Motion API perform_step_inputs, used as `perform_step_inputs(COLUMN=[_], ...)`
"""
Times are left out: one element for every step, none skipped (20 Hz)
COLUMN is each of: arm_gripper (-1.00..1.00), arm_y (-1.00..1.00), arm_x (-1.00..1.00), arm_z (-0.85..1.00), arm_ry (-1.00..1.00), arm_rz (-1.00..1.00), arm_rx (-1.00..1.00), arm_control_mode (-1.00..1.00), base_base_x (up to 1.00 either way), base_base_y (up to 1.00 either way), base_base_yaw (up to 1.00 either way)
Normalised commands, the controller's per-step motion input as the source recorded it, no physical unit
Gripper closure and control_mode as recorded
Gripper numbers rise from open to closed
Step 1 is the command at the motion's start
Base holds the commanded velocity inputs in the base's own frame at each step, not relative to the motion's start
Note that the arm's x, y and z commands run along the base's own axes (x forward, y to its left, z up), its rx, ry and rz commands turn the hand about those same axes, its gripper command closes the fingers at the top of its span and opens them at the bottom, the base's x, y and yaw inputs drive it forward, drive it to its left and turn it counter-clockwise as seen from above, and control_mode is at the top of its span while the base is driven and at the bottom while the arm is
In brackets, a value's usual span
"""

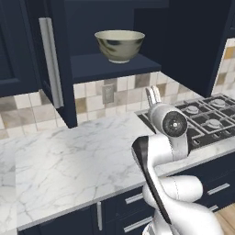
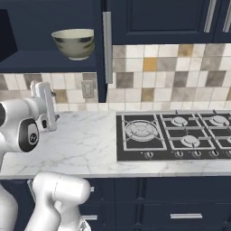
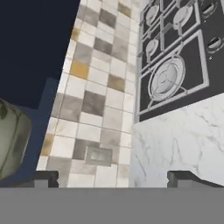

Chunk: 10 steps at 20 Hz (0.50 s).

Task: Take the smaller bowl and place it next to the appetizer plate on the dining counter , and place the larger bowl next to the plate with cooked food.

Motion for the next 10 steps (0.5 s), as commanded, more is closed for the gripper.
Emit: perform_step_inputs(arm_gripper=[-1.00, -1.00, -1.00, -1.00, -1.00, -1.00, -1.00, -1.00, -1.00, -1.00], arm_y=[0.00, 0.00, 0.00, 0.00, 0.00, 0.00, 0.00, 0.00, 0.00, 0.00], arm_x=[-0.74, -0.86, -1.00, -1.00, -1.00, -1.00, -1.00, -1.00, -1.00, -1.00], arm_z=[1.00, 1.00, 1.00, 0.99, 0.71, 0.44, 0.36, 0.39, 0.54, 1.00], arm_ry=[-0.01, 0.00, 0.00, 0.00, 0.00, 0.00, 0.00, 0.01, 0.04, 0.00], arm_rz=[0.00, 0.00, 0.00, 0.00, 0.00, 0.00, 0.00, 0.00, 0.00, 0.00], arm_rx=[0.07, 0.08, 0.08, 0.10, 0.13, 0.09, 0.07, 0.11, 0.16, 0.17], arm_control_mode=[-1.00, -1.00, -1.00, -1.00, -1.00, -1.00, -1.00, -1.00, -1.00, -1.00], base_base_x=[0.00, 0.00, 0.00, 0.00, 0.00, 0.00, 0.00, 0.00, 0.00, 0.00], base_base_y=[0.00, 0.00, 0.00, 0.00, 0.00, 0.00, 0.00, 0.00, 0.00, 0.00], base_base_yaw=[0.00, 0.00, 0.00, 0.00, 0.00, 0.00, 0.00, 0.00, 0.00, 0.00])
